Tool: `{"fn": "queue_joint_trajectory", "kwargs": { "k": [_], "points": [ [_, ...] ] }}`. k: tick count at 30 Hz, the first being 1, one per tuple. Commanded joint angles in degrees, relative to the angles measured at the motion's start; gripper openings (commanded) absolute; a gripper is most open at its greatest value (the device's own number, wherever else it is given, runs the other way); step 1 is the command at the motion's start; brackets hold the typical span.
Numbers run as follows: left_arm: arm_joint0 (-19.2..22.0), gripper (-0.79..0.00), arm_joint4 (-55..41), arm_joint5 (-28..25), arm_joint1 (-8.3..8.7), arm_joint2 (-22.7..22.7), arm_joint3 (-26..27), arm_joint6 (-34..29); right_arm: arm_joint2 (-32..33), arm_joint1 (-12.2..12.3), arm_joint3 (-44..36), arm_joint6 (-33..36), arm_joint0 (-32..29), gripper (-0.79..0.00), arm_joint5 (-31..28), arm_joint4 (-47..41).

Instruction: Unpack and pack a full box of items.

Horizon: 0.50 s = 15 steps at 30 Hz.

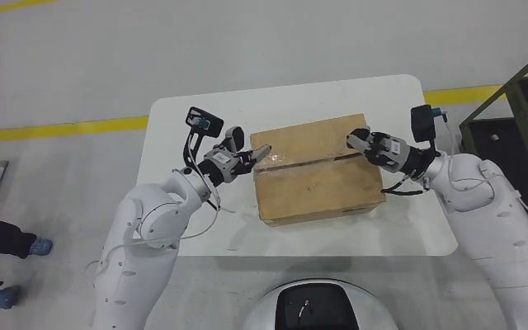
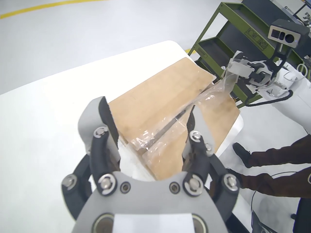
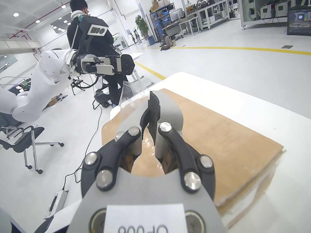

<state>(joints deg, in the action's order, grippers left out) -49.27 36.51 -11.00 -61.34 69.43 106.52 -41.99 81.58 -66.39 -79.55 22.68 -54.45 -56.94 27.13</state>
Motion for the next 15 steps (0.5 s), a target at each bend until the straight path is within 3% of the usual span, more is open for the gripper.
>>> {"fn": "queue_joint_trajectory", "kwargs": {
  "k": [1, 8, 15],
  "points": [
    [1.3, -0.785, -0.54, -0.57, -0.26, -1.45, -0.74, -0.21, 0.21, 0.12, 0.21, -0.79, 0.16, -0.785, -1.03, 0.04],
    [3.54, -0.785, -2.22, -0.78, -0.88, -3.91, -2.74, -0.2, 0.17, 0.96, -2.68, -2.7, 0.71, -0.785, -1.06, 0.29],
    [4.47, -0.785, -4.14, -1.37, -1.15, -4.84, -3.88, -1.5, -1.3, 1.89, -0.57, -2.99, 1.26, -0.785, -1.06, 1.17]
  ]
}}
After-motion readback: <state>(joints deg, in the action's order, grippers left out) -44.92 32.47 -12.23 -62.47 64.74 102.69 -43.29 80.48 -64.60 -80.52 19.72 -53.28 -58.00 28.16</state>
